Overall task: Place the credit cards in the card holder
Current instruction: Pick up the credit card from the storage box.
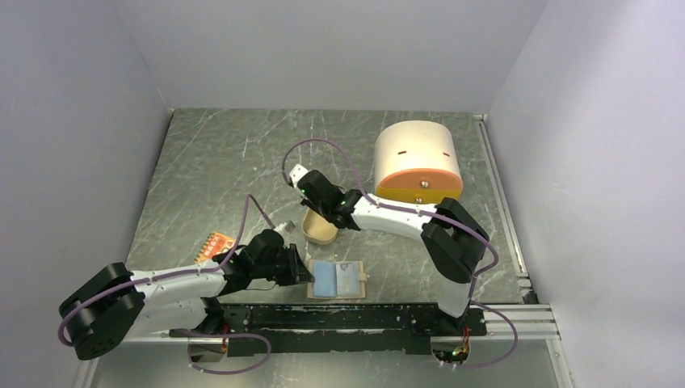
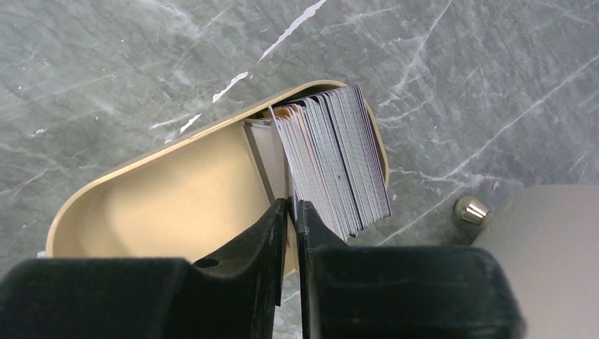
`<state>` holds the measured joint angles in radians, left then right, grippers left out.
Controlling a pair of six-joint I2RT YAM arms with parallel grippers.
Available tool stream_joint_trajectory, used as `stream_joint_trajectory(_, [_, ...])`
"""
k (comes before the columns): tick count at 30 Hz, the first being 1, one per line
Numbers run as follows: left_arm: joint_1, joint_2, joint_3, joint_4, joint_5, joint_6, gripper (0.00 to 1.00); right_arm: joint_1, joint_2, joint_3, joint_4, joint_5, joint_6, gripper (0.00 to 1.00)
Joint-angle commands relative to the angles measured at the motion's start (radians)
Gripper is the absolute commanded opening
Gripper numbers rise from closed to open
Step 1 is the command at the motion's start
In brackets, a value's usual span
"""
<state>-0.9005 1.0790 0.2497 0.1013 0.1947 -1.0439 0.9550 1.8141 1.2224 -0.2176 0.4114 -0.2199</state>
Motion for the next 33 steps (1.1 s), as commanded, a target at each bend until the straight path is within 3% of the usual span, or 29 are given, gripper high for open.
stream_joint_trajectory(1, [-0.008,-0.011,0.012,0.021,0.013,0.006,0.20,-0.007,-0.012,0.045,-0.040,-0.009,0.015,0.13])
stream_joint_trajectory(8, [-0.008,-0.023,-0.002,0.024,0.008,-0.003,0.20,-0.007,-0.007,0.065,-0.067,-0.051,0.039,0.12])
stream_joint_trajectory(12, [-0.008,-0.033,-0.004,0.015,0.001,-0.005,0.20,-0.007,0.000,0.097,-0.112,-0.052,0.084,0.05])
stream_joint_trajectory(14, [-0.008,-0.038,-0.008,0.011,-0.002,-0.008,0.20,-0.002,-0.001,0.131,-0.156,-0.063,0.127,0.00])
stream_joint_trajectory(18, [-0.008,-0.052,0.001,-0.018,-0.020,-0.001,0.18,0.026,-0.010,0.194,-0.268,-0.089,0.248,0.00])
stream_joint_trajectory(20, [-0.008,-0.063,-0.001,-0.028,-0.034,0.000,0.10,0.034,-0.023,0.205,-0.315,-0.090,0.308,0.00])
stream_joint_trajectory(24, [-0.008,-0.079,-0.019,-0.033,-0.064,-0.023,0.09,0.034,-0.066,0.213,-0.375,-0.109,0.448,0.00])
stream_joint_trajectory(27, [-0.008,-0.084,-0.028,-0.032,-0.081,-0.031,0.09,0.033,-0.141,0.183,-0.394,-0.145,0.553,0.00])
stream_joint_trajectory(33, [-0.007,-0.081,-0.061,-0.005,-0.104,-0.063,0.10,0.009,-0.353,-0.030,-0.304,-0.346,0.687,0.00])
